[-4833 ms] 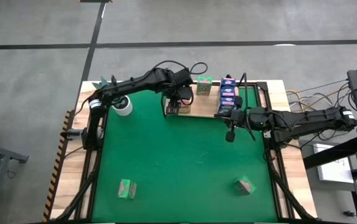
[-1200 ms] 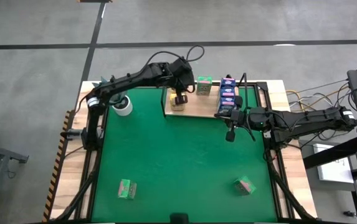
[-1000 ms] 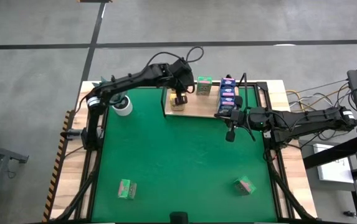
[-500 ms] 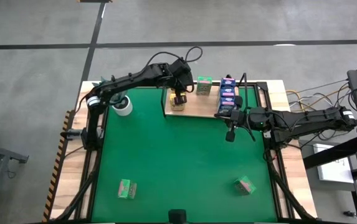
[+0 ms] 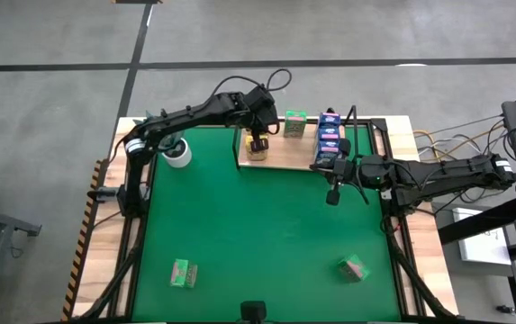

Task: Stack cereal on shelf
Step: Put the yellow cereal box on the shelf, then put the right green cereal box on the shelf

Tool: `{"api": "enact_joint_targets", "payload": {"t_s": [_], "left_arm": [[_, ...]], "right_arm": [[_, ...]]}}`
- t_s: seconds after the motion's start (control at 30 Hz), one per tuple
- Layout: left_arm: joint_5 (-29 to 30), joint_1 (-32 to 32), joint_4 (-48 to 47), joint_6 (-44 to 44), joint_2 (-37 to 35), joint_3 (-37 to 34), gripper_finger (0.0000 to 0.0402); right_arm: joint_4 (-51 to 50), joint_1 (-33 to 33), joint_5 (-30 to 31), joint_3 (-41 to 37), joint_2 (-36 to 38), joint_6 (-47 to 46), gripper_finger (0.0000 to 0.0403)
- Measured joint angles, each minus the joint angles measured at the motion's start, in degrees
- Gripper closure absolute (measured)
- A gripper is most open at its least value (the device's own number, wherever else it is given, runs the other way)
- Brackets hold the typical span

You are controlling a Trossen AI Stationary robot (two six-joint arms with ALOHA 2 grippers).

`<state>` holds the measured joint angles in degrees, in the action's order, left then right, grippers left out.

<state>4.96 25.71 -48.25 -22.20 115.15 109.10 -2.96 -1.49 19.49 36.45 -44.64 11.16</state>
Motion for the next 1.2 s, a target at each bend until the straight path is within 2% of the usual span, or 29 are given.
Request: {"api": "enact_joint_targets", "payload": {"t_s": [0.47,0.73,0.93,1.2], "left_arm": [[0.0,-0.1,-1.5,0.1,0.0,2.0,0.0402],[0.1,-1.2,-6.8,1.3,-0.1,7.3,0.0402],[0.0,-6.4,-8.8,2.2,-3.0,9.3,0.0402],[0.0,-16.1,-8.4,3.6,-9.4,5.2,0.0402]], "right_arm": [[0.0,0.0,0.0,0.0,0.0,0.4,0.0394],[0.0,0.0,0.0,0.0,0.0,0.4,0.0394],[0.0,0.0,0.0,0.0,0.0,0.4,0.0394],[0.3,0.0,0.0,0.0,0.0,-0.2,0.0394]]}}
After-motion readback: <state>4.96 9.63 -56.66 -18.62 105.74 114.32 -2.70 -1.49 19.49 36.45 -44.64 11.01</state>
